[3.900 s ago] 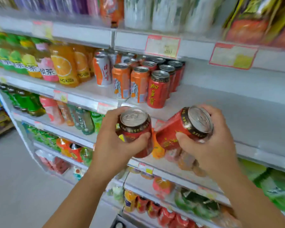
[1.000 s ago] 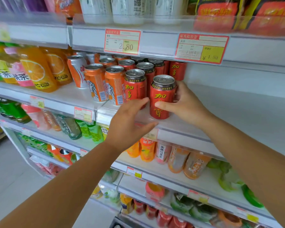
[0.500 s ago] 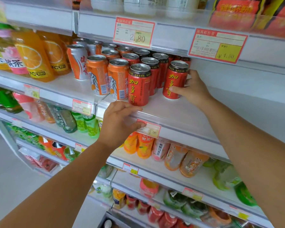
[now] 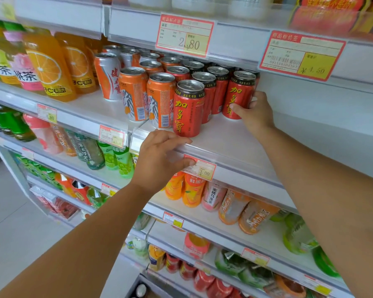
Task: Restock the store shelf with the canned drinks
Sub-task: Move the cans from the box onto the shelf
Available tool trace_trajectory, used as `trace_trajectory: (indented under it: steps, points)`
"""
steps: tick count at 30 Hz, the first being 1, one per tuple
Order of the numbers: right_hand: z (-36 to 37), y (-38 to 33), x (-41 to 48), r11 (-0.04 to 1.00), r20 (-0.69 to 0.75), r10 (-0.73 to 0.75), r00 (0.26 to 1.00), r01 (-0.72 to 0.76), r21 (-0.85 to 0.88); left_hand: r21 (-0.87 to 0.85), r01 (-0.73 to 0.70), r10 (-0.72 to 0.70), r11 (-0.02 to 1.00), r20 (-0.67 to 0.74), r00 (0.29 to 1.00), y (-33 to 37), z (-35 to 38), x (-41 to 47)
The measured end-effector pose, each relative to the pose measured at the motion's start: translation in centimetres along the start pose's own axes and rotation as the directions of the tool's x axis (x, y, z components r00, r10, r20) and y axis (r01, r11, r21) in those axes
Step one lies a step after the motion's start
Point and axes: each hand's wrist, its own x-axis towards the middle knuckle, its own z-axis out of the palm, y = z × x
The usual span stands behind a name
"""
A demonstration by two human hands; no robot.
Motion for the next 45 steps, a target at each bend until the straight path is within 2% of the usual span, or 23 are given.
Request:
trace_trajectory:
  steps: [4, 6, 8, 9, 11, 13, 14, 15, 17, 19, 21, 23, 24, 25, 27, 28, 31, 33, 35, 37, 41, 43, 45]
  points:
    - [-0.3, -0.6, -0.3, 0.999, 0.042, 0.038, 0.998, -0.037, -0.019, -0.003, 0.006, -0.006, 1.0, 0.012, 1.0, -0.2, 0.0, 0.0]
    - [-0.9, -1.4, -0.9, 0.995, 0.106, 0.093, 0.99, -0.089, -0.038, -0.004, 0.007, -0.007, 1.0, 0.017, 1.0, 0.0, -0.2, 0.0]
    - [-1.9, -2.4, -1.8, 0.989, 0.103, 0.147, 0.984, -0.143, -0.047, -0.011, 0.021, -0.021, 1.0, 0.018, 1.0, 0.2, -0.7, -0.2]
    - [-2.3, -2.8, -2.8, 0.991, 0.069, 0.13, 0.989, -0.127, -0.051, -0.026, 0.031, -0.031, 0.999, 0.004, 1.0, 0.4, -1.1, -0.6]
    - [-3.1, -3.1, -6.1, 0.999, -0.046, -0.004, 0.999, 0.003, -0.036, -0.047, 0.04, -0.043, 0.998, -0.054, 0.998, 0.6, -2.3, -2.3]
    - [-3.6, -3.2, -10.2, 0.982, -0.184, -0.14, 0.973, 0.16, 0.098, -0.028, 0.056, -0.059, 0.998, -0.093, 0.994, 0.1, -3.2, -5.4]
    - [-4.2, -2.5, -11.4, 0.961, -0.205, -0.172, 0.964, 0.21, 0.182, -0.021, 0.097, -0.098, 0.995, -0.074, 0.992, -0.6, -3.5, -7.4]
    - [-4.2, -1.7, -13.0, 0.946, -0.162, -0.177, 0.971, 0.213, 0.244, -0.024, 0.162, -0.163, 0.986, -0.03, 0.986, -1.6, -3.6, -9.5]
    - [-2.4, 0.2, -16.2, 0.947, 0.047, -0.124, 0.991, 0.104, 0.304, -0.03, 0.338, -0.333, 0.941, 0.109, 0.937, -4.0, -3.4, -14.4]
    - [0.8, 1.4, -21.6, 0.932, 0.088, -0.036, 0.995, 0.001, 0.361, 0.031, 0.506, -0.498, 0.862, 0.235, 0.835, -6.5, -2.6, -19.9]
    - [4.3, 3.0, -27.9, 0.935, 0.139, -0.016, 0.99, -0.035, 0.353, 0.139, 0.638, -0.645, 0.757, 0.312, 0.697, -8.6, -1.5, -25.8]
    - [7.8, 5.6, -33.6, 0.945, 0.34, 0.031, 0.94, -0.139, 0.298, 0.218, 0.738, -0.754, 0.639, 0.367, 0.544, -10.3, -0.4, -31.5]
    - [9.9, 8.1, -35.2, 0.944, 0.467, 0.106, 0.878, -0.237, 0.23, 0.27, 0.776, -0.798, 0.571, 0.403, 0.447, -11.2, 0.4, -34.5]
    - [12.1, 10.7, -37.2, 0.939, 0.592, 0.185, 0.784, -0.319, 0.128, 0.335, 0.8, -0.834, 0.498, 0.438, 0.335, -11.9, 1.1, -37.3]
    - [16.8, 16.5, -40.9, 0.915, 0.727, 0.332, 0.6, -0.392, -0.094, 0.428, 0.819, -0.856, 0.381, 0.497, 0.139, -13.6, 2.9, -43.1]
    - [19.0, 19.6, -42.8, 0.896, 0.77, 0.392, 0.504, -0.4, -0.194, 0.453, 0.824, -0.853, 0.34, 0.518, 0.067, -14.4, 3.9, -45.9]
    - [24.9, 29.6, -48.7, 0.821, 0.786, 0.557, 0.268, -0.321, -0.472, 0.547, 0.804, -0.838, 0.233, 0.533, -0.12, -17.7, 7.9, -54.6]
    - [28.3, 35.8, -51.8, 0.764, 0.748, 0.643, 0.164, -0.206, -0.611, 0.591, 0.78, -0.812, 0.206, 0.548, -0.201, -19.8, 10.9, -59.9]
    - [31.4, 41.2, -54.4, 0.719, 0.708, 0.696, 0.124, -0.117, -0.686, 0.602, 0.766, -0.789, 0.226, 0.574, -0.219, -21.8, 14.3, -64.7]
    - [34.0, 45.9, -56.6, 0.709, 0.698, 0.704, 0.132, -0.091, -0.699, 0.573, 0.781, -0.767, 0.249, 0.609, -0.202, -23.3, 17.8, -68.5]
    - [38.0, 54.0, -60.2, 0.778, 0.75, 0.609, 0.257, -0.009, -0.629, 0.433, 0.855, -0.697, 0.286, 0.706, -0.125, -25.0, 25.7, -73.9]
    - [39.3, 57.1, -61.4, 0.823, 0.792, 0.524, 0.313, 0.052, -0.565, 0.402, 0.869, -0.682, 0.288, 0.724, -0.108, -25.3, 29.3, -75.6]
    - [40.3, 59.8, -62.2, 0.875, 0.846, 0.419, 0.33, 0.103, -0.474, 0.384, 0.862, -0.687, 0.33, 0.724, -0.06, -25.9, 32.6, -76.8]
